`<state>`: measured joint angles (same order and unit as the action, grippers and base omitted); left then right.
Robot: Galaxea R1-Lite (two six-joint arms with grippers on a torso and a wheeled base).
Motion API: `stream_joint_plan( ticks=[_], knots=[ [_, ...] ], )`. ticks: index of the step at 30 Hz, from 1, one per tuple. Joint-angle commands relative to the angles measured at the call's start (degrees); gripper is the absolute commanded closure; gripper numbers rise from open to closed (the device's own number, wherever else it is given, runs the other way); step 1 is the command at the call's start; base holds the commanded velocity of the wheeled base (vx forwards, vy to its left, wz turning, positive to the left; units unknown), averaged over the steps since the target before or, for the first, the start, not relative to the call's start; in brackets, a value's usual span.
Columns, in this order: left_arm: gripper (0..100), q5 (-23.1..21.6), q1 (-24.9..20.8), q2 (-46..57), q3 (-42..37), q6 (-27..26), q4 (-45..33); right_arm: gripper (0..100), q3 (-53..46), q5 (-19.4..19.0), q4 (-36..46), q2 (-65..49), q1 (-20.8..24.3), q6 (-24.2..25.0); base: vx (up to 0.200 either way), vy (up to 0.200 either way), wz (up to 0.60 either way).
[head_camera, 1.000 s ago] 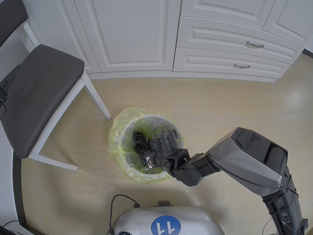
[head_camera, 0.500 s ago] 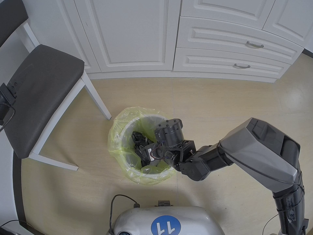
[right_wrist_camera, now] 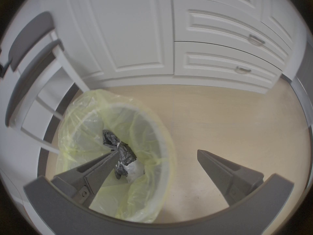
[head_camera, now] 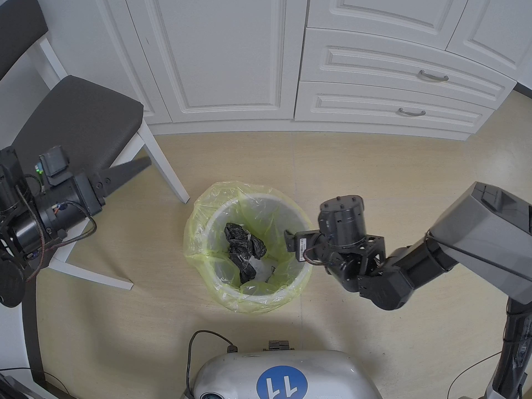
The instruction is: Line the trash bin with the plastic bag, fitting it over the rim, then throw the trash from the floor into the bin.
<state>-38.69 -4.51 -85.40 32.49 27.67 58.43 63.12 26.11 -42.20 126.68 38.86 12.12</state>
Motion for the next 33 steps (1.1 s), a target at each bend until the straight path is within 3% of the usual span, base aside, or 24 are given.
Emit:
stream_joint_plan(
  ticks=[1, 5, 10, 11, 12, 16, 22, 27, 33],
  knots=[
    [0, 1.2, -4.3, -9.3, 3.3, -3.3, -5.8, 0, -13.1, 0.8, -12.0, -6.6, -3.6, 4.0, 0.000, 0.000, 0.00],
    [0, 5.9, -6.6, -12.8, 4.3, -6.1, -6.7, 0, -16.8, 0.4, -18.1, -6.7, -4.8, 3.7, 0.000, 0.000, 0.00],
    [0, 19.4, -11.0, -20.4, 6.8, -11.0, -6.8, 0, -17.4, 0.3, -19.5, -6.6, -6.1, 3.7, 0.000, 0.000, 0.00],
    [0, 20.4, -11.3, -21.0, 7.2, -11.1, -6.8, 0, -17.3, 0.3, -19.5, -6.7, -6.1, 3.7, 0.000, 0.000, 0.00],
    [0, 25.9, -12.8, -23.8, 8.7, -11.6, -6.8, 0, -17.2, 0.3, -19.6, -6.7, -6.2, 3.7, 0.000, 0.000, 0.00],
    [0, 33.3, -13.5, -29.6, 12.8, -11.6, -7.0, 0, -17.2, 0.1, -19.5, -7.6, -7.4, 3.6, 0.000, 0.000, 0.00],
    [0, 34.1, -11.7, -36.8, 15.2, -11.7, -6.7, 0, -17.1, -1.0, -19.5, -7.3, -9.1, 3.7, 0.000, 0.000, 0.00],
    [0, 35.0, -9.5, -46.4, 22.4, -10.6, -6.2, 0, -16.8, -1.4, -19.7, -6.6, -10.5, 3.9, 0.000, 0.000, 0.00],
    [0, 35.3, -7.4, -46.4, 24.6, -4.5, -6.2, 0, -16.5, -2.4, -19.7, -6.3, -11.4, 4.1, 0.000, 0.000, 0.00]
  ],
)
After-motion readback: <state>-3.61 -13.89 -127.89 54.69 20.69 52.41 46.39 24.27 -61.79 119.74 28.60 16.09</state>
